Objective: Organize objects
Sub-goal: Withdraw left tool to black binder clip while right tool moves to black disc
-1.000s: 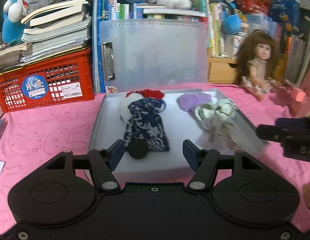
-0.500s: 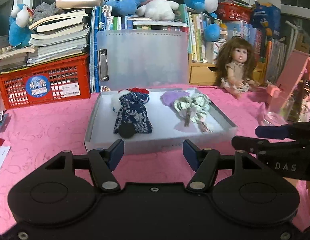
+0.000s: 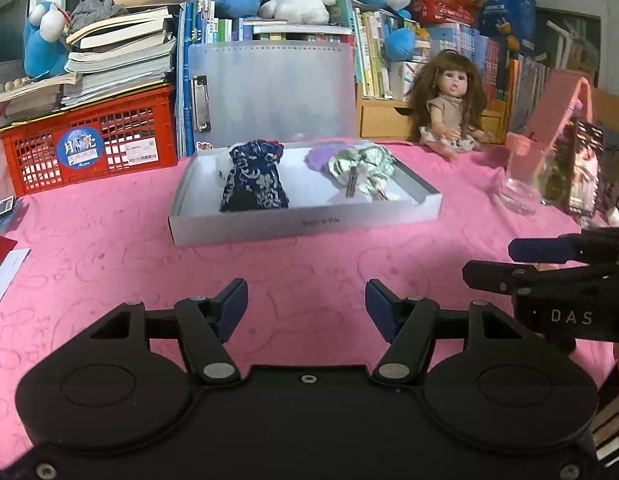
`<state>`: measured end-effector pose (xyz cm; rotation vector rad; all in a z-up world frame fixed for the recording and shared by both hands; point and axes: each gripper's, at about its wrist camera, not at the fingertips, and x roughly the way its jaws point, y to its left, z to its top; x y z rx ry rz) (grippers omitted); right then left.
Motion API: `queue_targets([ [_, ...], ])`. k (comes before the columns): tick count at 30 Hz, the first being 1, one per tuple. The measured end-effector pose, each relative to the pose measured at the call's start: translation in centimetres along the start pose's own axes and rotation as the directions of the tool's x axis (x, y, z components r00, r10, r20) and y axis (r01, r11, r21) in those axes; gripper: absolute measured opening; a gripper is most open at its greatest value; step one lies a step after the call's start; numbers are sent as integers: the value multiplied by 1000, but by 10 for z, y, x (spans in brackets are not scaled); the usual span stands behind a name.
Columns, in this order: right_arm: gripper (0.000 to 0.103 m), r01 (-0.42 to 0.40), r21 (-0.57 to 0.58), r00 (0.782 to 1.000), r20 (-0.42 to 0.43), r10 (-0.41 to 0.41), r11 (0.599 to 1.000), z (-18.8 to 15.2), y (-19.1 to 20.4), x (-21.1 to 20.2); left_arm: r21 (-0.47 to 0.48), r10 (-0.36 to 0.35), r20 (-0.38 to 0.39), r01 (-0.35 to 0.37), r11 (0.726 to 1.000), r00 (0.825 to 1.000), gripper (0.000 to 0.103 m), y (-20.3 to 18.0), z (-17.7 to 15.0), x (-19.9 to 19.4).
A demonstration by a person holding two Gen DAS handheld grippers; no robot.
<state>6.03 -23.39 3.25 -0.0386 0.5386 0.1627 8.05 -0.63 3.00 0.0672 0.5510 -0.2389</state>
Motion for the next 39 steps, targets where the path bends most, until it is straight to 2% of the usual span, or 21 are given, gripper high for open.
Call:
queue_targets([
  [10, 70, 55, 47, 998, -29, -53, 997, -29, -7, -17, 17, -5, -32, 5, 1000, 999, 63, -6, -29, -18],
  [20, 70, 97, 56, 995, -12, -97, 994, -41, -7, -40, -21, -19, -36, 18, 1000, 999, 63, -10, -41, -45],
  [32, 70, 122, 56, 993, -10, -122, 991, -50, -6, -57, -41, -118, -76, 115, 993, 990, 57, -45, -51, -68],
  [39, 71, 133, 74, 991, -27, -131, 988, -54, -13, -58, -50, -101, -121, 96, 994, 988, 56, -64, -57, -62],
])
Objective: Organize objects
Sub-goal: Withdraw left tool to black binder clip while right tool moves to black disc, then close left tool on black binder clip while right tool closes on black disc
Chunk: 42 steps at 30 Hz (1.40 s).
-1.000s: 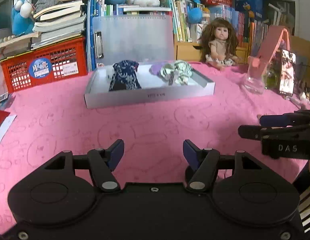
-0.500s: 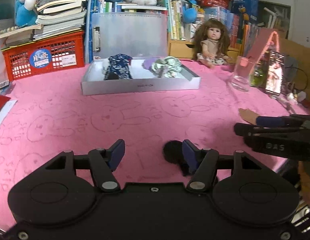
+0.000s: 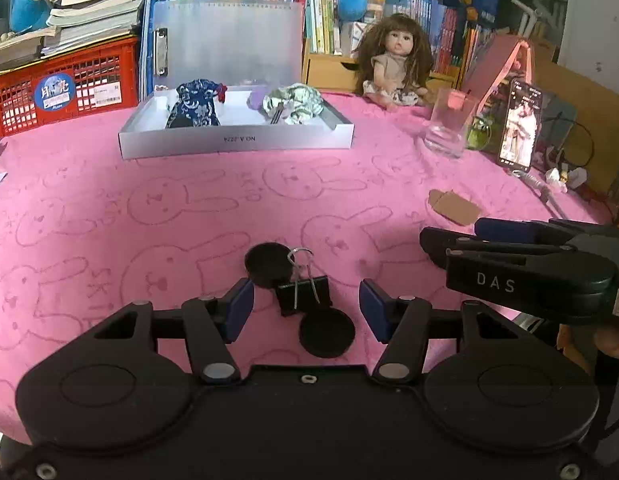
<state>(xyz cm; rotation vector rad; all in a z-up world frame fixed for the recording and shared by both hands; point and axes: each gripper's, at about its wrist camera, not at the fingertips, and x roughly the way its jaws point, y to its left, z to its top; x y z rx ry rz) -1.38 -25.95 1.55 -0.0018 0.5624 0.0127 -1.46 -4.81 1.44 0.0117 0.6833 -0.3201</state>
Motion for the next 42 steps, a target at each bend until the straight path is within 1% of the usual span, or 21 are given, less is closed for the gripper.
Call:
queue_targets([
  [4, 71, 4, 10, 1000, -9, -4, 1000, -3, -3, 2, -31, 29, -20, -30, 999, 999, 55, -5, -1, 8],
  [6, 71, 6, -3, 1000, -10, -6, 1000, -5, -3, 3, -49, 38, -33, -39, 998, 999, 52, -6, 0, 12],
  [9, 71, 14, -19, 1000, -8, -14, 1000, -7, -3, 5, -48, 51, -38, -53, 997, 998, 48, -10, -1, 17],
  [13, 71, -7, -12, 1000, -12, 7, 1000, -9, -5, 6, -48, 67, -38, -69, 996, 997, 43, -12, -2, 20],
  [14, 71, -16, -18, 1000, -11, 16, 1000, -9, -5, 6, -49, 70, -36, -72, 996, 997, 40, -13, -2, 20],
  [17, 71, -43, -26, 999, -17, 43, 999, -10, -3, 7, -51, 75, -34, -77, 996, 997, 37, -12, -1, 22],
  [20, 71, -51, -24, 998, -23, 51, 998, -11, -2, 9, -54, 87, -30, -88, 995, 996, 31, -11, 0, 23],
  [24, 70, -54, -19, 998, -34, 53, 998, -13, -2, 11, -65, 83, -23, -84, 994, 996, 31, -9, 1, 24],
  [25, 70, -55, -18, 998, -37, 54, 998, -13, -2, 12, -64, 81, -20, -82, 995, 997, 31, -9, 1, 23],
  [28, 59, -57, -26, 998, -37, 56, 998, -13, -1, 12, -66, 72, -8, -72, 995, 997, 31, -8, 0, 22],
  [30, 49, -54, -24, 998, -36, 53, 998, -12, -1, 12, -62, 69, 1, -68, 996, 998, 31, -8, 1, 21],
  [31, 47, -53, -23, 998, -35, 52, 998, -12, -1, 13, -60, 68, 6, -67, 996, 998, 31, -8, 1, 20],
  [33, 40, -50, -23, 998, -36, 49, 998, -12, -1, 13, -55, 67, 18, -65, 996, 998, 31, -9, 1, 18],
  [35, 37, -47, -21, 998, -33, 46, 999, -11, -1, 13, -56, 63, 31, -62, 997, 998, 31, -9, 2, 16],
  [42, 37, -49, -14, 999, -23, 48, 999, -10, -2, 12, -53, 69, 65, -66, 996, 996, 30, -7, 5, 11],
])
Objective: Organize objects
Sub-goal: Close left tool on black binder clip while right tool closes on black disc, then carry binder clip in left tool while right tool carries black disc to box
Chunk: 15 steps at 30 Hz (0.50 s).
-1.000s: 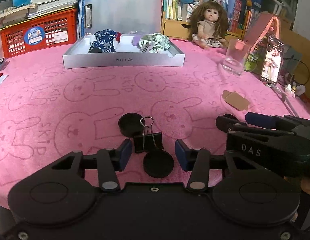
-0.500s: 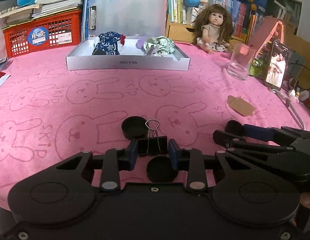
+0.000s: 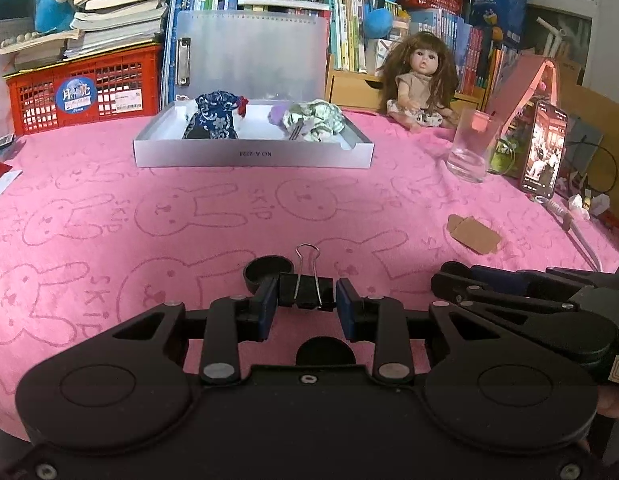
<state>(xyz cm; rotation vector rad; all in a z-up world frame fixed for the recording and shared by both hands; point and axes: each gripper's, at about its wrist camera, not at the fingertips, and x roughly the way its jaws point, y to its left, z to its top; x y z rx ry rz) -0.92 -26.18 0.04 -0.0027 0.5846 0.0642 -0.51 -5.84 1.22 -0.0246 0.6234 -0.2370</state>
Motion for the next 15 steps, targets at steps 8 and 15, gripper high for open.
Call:
queue_targets([
  [8, 37, 2, -2, 1000, 12, -2, 1000, 3, 0, -1, 7, 5, 24, -5, 1000, 1000, 30, 2, 3, -3],
  [15, 37, 4, 1, 1000, 18, -4, 1000, 4, 0, -1, 6, 13, 30, -13, 1000, 999, 30, 5, 4, -1],
])
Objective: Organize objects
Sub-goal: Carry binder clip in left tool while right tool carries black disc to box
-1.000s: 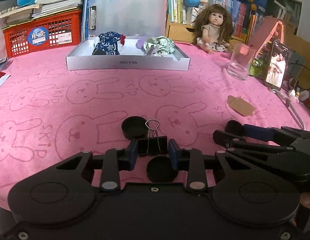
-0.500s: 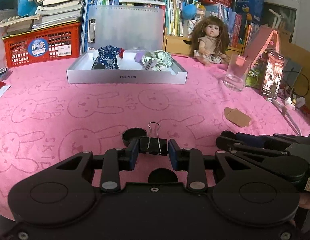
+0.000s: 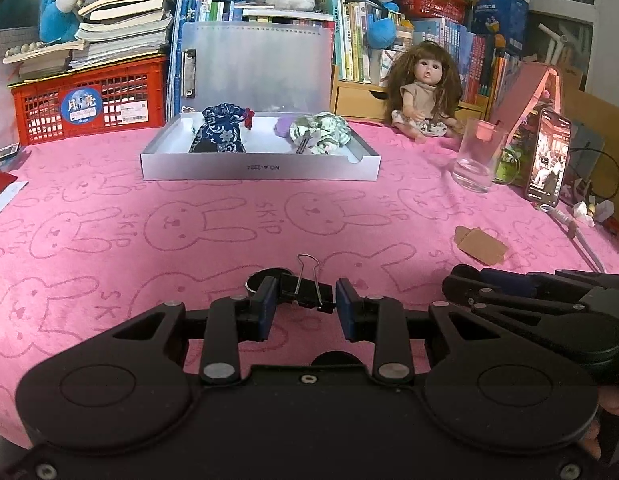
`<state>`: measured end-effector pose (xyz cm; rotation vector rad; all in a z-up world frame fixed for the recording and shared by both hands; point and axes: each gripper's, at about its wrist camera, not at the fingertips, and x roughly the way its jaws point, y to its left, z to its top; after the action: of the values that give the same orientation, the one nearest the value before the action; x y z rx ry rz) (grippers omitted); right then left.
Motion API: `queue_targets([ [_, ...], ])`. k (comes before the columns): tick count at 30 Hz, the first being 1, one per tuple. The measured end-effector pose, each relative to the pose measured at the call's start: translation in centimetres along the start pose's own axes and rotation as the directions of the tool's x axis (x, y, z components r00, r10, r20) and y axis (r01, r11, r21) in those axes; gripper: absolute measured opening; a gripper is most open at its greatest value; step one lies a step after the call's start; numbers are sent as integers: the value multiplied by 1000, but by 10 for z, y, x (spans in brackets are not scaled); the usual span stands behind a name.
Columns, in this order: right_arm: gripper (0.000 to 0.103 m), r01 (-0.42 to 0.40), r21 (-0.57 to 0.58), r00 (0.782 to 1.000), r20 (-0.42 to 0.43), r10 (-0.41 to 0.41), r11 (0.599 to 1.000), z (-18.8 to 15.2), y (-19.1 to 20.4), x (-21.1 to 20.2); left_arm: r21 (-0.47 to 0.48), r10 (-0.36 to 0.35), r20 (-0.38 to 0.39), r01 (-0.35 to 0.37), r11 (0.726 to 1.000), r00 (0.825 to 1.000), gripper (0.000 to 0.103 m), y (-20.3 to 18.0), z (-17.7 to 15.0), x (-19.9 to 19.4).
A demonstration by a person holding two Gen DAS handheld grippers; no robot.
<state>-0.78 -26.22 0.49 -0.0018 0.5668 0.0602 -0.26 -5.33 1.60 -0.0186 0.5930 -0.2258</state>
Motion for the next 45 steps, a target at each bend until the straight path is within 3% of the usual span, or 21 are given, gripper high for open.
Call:
queue_targets([
  [31, 37, -12, -7, 1000, 22, 12, 1000, 13, 1, 6, -15, 44, 37, -44, 999, 998, 28, 19, 14, 5],
  [45, 37, -34, -8, 998, 47, 34, 999, 32, 2, 11, -26, 42, 61, -41, 999, 997, 28, 30, 37, 10],
])
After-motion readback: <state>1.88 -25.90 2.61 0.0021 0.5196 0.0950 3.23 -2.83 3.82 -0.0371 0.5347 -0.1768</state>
